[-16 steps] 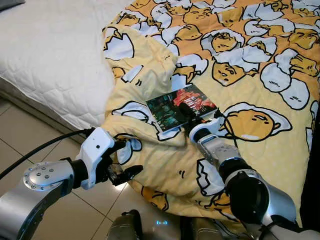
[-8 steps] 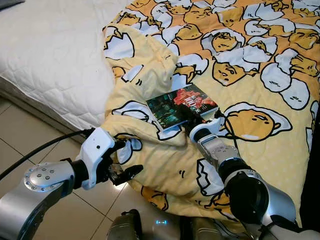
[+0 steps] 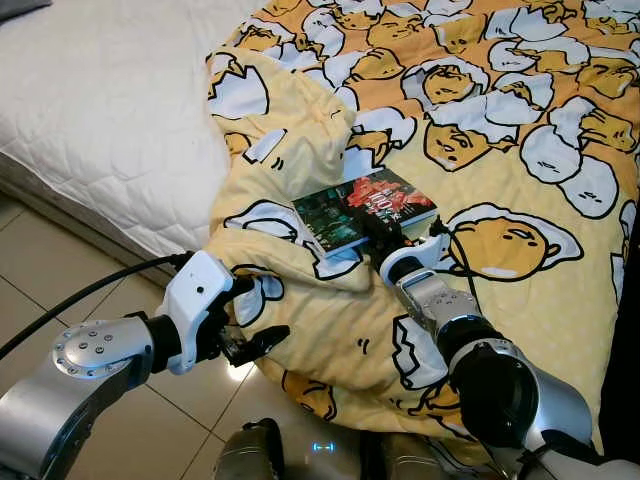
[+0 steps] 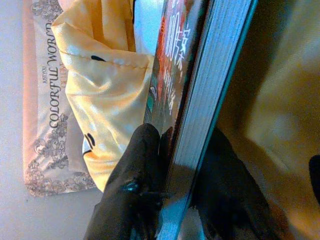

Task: Clean up the room

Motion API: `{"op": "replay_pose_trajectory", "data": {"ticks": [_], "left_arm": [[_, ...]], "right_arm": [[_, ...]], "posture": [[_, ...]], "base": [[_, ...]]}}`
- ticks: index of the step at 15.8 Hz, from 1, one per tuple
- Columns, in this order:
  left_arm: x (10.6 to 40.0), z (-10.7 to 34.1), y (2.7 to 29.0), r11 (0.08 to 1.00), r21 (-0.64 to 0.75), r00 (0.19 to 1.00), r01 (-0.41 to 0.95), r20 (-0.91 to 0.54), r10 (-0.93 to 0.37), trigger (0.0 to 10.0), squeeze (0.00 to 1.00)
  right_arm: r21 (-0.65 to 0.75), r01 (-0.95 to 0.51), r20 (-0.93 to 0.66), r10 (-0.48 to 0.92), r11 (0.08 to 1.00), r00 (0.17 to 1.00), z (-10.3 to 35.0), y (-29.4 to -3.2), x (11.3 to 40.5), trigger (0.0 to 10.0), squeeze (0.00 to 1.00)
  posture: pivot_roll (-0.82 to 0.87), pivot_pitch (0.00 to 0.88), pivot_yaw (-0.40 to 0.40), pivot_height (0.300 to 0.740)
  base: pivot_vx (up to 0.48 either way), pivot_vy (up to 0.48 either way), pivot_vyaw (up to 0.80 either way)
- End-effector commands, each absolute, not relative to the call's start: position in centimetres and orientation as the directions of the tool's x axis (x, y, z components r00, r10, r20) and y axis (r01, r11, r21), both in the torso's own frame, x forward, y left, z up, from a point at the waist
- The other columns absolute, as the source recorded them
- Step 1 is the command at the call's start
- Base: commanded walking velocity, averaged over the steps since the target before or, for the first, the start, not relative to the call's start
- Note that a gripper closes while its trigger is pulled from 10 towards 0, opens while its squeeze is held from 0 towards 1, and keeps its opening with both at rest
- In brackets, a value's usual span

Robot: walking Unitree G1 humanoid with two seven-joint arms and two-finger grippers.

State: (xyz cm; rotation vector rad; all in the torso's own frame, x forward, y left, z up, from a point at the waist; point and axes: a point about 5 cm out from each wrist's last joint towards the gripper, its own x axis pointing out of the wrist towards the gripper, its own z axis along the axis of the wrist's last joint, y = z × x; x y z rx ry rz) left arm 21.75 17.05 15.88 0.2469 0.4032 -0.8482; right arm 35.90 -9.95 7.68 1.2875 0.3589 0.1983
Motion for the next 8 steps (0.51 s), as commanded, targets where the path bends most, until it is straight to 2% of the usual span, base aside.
{"op": "replay_pose_trajectory", "data": {"ticks": [1, 3, 4, 6, 8], "left_arm": [[21.8, 15.6, 17.0, 0.640, 0.051, 0.592, 0.767, -0.443, -0.674, 10.0, 1.00], [22.2, 15.4, 16.9, 0.653, 0.059, 0.611, 0.755, -0.424, -0.668, 10.0, 1.00], [22.7, 15.4, 16.9, 0.668, 0.067, 0.631, 0.741, -0.410, -0.658, 10.0, 1.00], [23.7, 15.6, 16.9, 0.687, 0.090, 0.663, 0.721, -0.380, -0.646, 10.0, 1.00], [25.8, 15.9, 16.9, 0.731, 0.124, 0.726, 0.671, -0.314, -0.613, 10.0, 1.00]], "right_arm": [[0.959, 0.050, -0.149, 0.347, 0.277, 0.926, 7.7, -9.7, 35.9, 0.0, 0.00], [0.958, 0.045, -0.146, 0.347, 0.284, 0.927, 7.7, -10.0, 35.9, 0.0, 0.00], [0.957, 0.031, -0.133, 0.344, 0.287, 0.929, 7.8, -10.2, 36.0, 0.0, 0.00], [0.957, -0.005, -0.097, 0.338, 0.290, 0.936, 8.3, -10.9, 36.2, 0.0, 0.00], [0.940, -0.093, -0.031, 0.355, 0.327, 0.934, 9.0, -12.2, 36.4, 0.0, 0.00]], "posture": [[0.15, 0.195, 0.009, 0.740], [0.14, 0.165, 0.005, 0.740], [0.12, 0.114, 0.013, 0.740], [0.09, 0.067, 0.023, 0.740], [0.05, 0.000, 0.044, 0.740]], "base": [[0.000, 0.000, 0.00], [0.000, 0.000, 0.00], [0.000, 0.000, 0.00], [0.000, 0.000, 0.00], [0.000, 0.000, 0.00]]}}
